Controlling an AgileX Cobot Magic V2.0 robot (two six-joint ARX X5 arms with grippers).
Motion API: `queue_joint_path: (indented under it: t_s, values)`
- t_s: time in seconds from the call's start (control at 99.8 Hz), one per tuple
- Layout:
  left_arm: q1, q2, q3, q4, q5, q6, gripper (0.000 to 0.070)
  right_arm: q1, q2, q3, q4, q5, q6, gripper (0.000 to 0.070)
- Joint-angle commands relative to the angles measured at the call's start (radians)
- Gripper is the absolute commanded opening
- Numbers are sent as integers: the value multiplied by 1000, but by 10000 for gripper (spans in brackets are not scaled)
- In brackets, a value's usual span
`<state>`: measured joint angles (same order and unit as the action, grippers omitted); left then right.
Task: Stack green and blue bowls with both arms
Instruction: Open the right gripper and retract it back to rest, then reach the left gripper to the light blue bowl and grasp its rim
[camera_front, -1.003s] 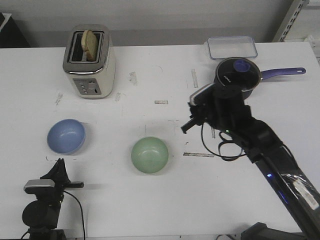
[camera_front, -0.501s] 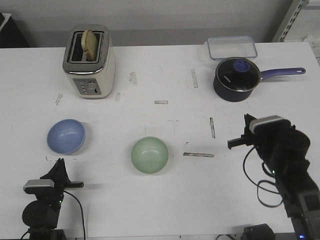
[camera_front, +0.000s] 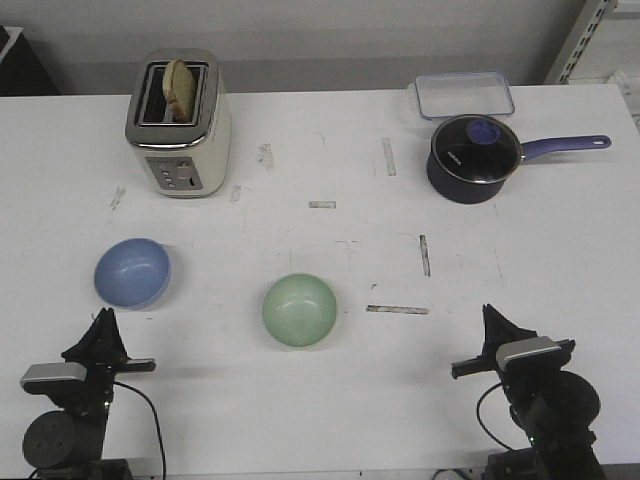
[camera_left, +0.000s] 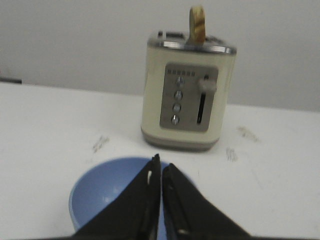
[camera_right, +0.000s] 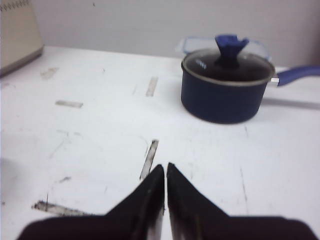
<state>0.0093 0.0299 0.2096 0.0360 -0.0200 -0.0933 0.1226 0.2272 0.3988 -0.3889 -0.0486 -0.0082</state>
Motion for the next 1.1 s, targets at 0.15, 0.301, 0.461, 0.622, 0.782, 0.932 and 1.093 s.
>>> queue_joint_path:
  t_s: [0.15, 0.301, 0.461, 0.622, 0.782, 0.932, 1.093]
  values:
    - [8, 203, 324, -90, -14, 37, 1, 1, -16, 3, 59, 1, 38, 0]
    - [27, 429, 598, -201, -46, 37, 1, 2, -16, 3, 59, 1, 38, 0]
    - [86, 668, 845, -371, -48, 75, 1, 2, -16, 3, 59, 1, 38, 0]
    - [178, 877, 969, -541, 25, 86, 5, 2, -16, 3, 59, 0, 38, 0]
    - [233, 1043, 974, -631, 97, 90, 279, 2, -16, 3, 59, 0, 38, 0]
    - [257, 1195, 974, -703, 99, 89, 499, 2, -16, 3, 58, 0, 38, 0]
    - [266, 1338, 974, -726, 100, 79, 561, 2, -16, 3, 51, -3, 38, 0]
